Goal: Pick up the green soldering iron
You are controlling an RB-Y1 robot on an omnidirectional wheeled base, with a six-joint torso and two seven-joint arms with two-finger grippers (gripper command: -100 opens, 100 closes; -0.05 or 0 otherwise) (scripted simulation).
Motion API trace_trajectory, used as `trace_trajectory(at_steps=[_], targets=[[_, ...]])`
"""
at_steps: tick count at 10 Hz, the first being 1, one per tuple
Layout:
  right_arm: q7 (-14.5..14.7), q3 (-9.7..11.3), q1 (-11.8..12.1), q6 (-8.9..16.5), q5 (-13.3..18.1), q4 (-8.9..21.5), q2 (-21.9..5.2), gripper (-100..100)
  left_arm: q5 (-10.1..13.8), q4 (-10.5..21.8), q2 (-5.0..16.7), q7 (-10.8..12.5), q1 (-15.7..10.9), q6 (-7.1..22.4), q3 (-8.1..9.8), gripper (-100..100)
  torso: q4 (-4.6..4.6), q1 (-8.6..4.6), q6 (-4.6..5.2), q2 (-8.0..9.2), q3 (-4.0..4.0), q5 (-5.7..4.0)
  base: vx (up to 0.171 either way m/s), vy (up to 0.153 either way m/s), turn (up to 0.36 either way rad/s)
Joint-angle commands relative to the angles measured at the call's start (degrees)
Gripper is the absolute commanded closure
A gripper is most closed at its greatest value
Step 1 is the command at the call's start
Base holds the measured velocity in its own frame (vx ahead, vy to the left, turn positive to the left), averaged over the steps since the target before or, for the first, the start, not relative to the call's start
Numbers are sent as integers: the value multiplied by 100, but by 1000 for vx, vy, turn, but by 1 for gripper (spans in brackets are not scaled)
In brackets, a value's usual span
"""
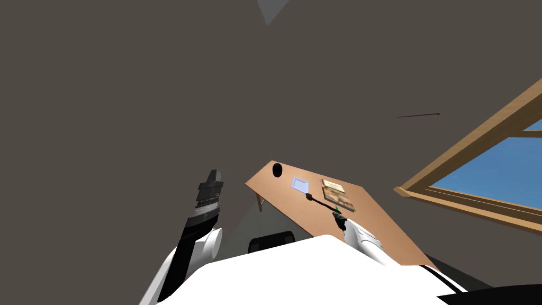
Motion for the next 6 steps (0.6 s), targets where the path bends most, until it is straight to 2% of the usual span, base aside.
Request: trace_trajectory(at_steps=[1, 2, 4, 6], targets=[[-95, 224, 286, 46, -107, -286, 3, -100, 0, 0, 0, 0, 0, 0, 0, 0, 0, 0, 0, 0, 0, 0, 101, -29, -127], [-95, 224, 291, 46, -107, -348, 3, -100, 0, 0, 0, 0, 0, 0, 0, 0, -2, -7, 1, -8, -4, -1, 85, -18, -34], [-184, 531, 676, 116, -273, -778, 8, -100, 0, 0, 0, 0, 0, 0, 0, 0, -1, -1, 0, -5, -3, -1, 95, -10, -90], [-156, 524, 650, 133, -295, -793, 7, -100, 0, 0, 0, 0, 0, 0, 0, 0, -1, -1, -4, -6, -4, 0, 54, -4, -15]])
